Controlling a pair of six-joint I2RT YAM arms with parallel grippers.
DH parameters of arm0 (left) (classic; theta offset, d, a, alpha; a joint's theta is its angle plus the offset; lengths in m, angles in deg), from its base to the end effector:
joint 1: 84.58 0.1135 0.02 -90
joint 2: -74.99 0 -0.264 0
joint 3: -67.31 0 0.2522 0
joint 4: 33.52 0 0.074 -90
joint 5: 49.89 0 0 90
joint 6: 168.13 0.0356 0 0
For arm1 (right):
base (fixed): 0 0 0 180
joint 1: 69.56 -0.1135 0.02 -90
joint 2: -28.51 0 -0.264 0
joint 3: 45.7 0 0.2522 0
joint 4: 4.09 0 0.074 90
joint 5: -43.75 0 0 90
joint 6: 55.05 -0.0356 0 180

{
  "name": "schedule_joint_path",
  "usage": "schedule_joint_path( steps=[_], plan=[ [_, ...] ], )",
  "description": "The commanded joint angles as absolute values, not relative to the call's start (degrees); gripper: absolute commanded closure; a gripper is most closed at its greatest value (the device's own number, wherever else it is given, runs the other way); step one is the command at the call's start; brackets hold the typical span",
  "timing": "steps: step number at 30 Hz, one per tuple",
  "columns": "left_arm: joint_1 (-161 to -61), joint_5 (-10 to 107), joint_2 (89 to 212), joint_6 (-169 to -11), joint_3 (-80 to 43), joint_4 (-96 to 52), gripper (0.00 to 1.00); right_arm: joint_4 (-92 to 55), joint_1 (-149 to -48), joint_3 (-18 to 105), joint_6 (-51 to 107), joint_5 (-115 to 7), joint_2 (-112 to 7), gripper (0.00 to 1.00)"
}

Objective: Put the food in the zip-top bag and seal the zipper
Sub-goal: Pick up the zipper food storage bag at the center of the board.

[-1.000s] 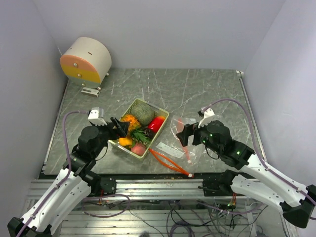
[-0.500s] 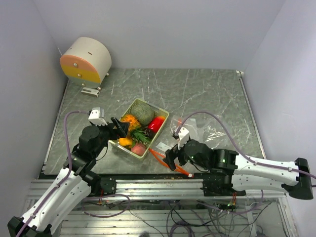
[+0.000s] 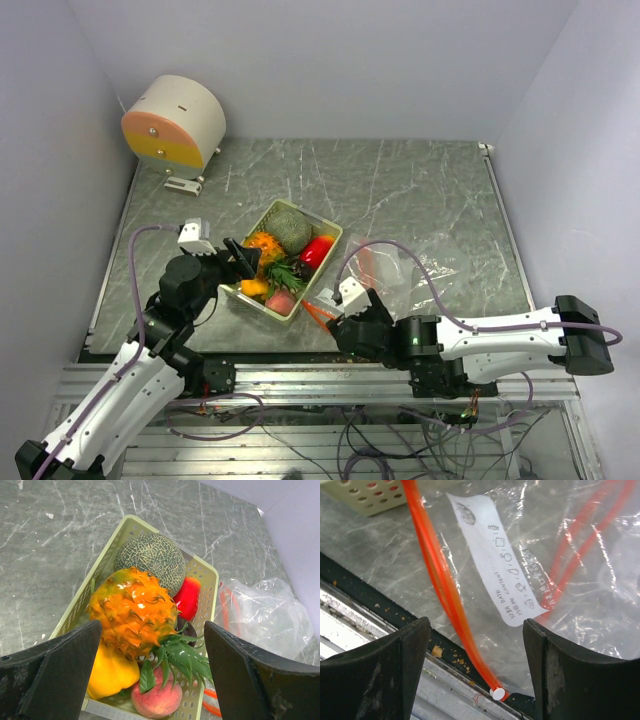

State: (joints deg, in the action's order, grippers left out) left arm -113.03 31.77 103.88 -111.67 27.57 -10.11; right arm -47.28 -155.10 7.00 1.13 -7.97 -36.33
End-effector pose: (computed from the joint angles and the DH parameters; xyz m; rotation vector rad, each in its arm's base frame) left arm 0.1283 -0.0637 0.2648 -0.1882 1.8245 -0.6415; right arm 0.0385 0.2100 0.2156 -0.7683 2.1485 0.2138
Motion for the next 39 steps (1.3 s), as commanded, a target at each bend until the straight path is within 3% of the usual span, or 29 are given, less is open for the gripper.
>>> schedule_joint_path(
  steps=[1,6,18,25,34,38,39],
  plan=[
    [-113.42,31.12,103.16,-112.55,25.92,-9.51,0.05,-47.05,-155.36,7.52,-1.30,-1.25,-35.02,0.29],
    [-113.41,31.11,103.49,-112.83,25.33,-8.79,0.05,-42.01,-155.38,5.62,1.24,-2.73,-35.85,0.41],
    [-113.41,31.22,103.36,-113.11,25.15,-8.38,0.05,-41.58,-154.20,5.76,-0.74,-1.37,-41.49,0.42],
    [-113.43,31.87,103.14,-113.28,24.35,-7.88,0.05,-39.82,-150.31,6.29,-0.33,-2.18,-45.40,0.53],
    [-113.41,34.92,103.27,-113.02,21.43,-6.16,0.05,-38.21,-144.80,6.47,-0.83,-2.86,-47.85,0.79],
    [-113.41,35.70,103.03,-112.85,20.89,-5.96,0.05,-41.74,-144.69,8.71,-3.82,1.85,-47.40,0.99],
    [-113.41,35.96,102.98,-112.84,20.77,-6.00,0.05,-43.15,-144.69,9.82,-4.97,3.12,-46.97,1.00]
  ],
)
